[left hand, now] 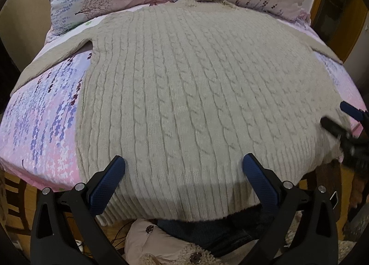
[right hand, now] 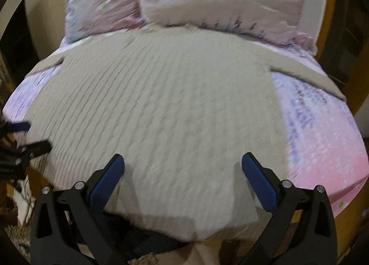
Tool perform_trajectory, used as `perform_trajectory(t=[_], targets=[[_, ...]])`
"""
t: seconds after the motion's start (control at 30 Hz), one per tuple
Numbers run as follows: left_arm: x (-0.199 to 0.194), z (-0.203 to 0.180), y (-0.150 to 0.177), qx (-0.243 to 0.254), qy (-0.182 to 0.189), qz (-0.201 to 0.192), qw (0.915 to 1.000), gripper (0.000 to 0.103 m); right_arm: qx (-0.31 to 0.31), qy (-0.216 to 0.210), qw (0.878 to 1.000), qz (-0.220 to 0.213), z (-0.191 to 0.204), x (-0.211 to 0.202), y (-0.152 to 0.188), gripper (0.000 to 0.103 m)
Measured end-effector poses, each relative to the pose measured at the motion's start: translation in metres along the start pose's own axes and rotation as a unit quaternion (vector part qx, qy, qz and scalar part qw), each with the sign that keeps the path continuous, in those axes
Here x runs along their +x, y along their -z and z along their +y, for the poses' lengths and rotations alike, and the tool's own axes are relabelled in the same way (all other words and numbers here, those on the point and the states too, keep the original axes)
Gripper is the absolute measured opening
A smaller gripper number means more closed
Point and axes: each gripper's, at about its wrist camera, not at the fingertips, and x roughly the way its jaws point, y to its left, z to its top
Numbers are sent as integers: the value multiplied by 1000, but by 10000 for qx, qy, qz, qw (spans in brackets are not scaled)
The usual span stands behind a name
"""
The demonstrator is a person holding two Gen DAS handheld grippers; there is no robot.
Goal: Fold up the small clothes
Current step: 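Move the right gripper to a sweater sleeve and grasp its cuff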
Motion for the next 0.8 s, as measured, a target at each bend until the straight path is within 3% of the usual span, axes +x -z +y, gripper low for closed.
perform_trajectory(t=[0.23,0.33,0.43,0.57,0.67,0.8], targets=[[5,22,-29,-415,385,-277,9980,102,1055,178,9925,-584,-86,4,-48,97],[8,32,-46,-562,422,-429,9966,102,1802,215,9809,-706,-138,14,-68,85],[8,37,-62,-503,366,-675,9958,102,2829,266,9565,-664,-200,29,-78,73],[10,40,-82,-373,448,-938,9939,102,4188,413,9058,-496,-286,56,-78,55],[16,44,-97,-380,510,-899,9939,102,4674,571,8810,-461,-322,70,-75,47],[26,46,-115,-403,598,-788,9943,102,5044,589,8602,-457,-348,86,-73,43]])
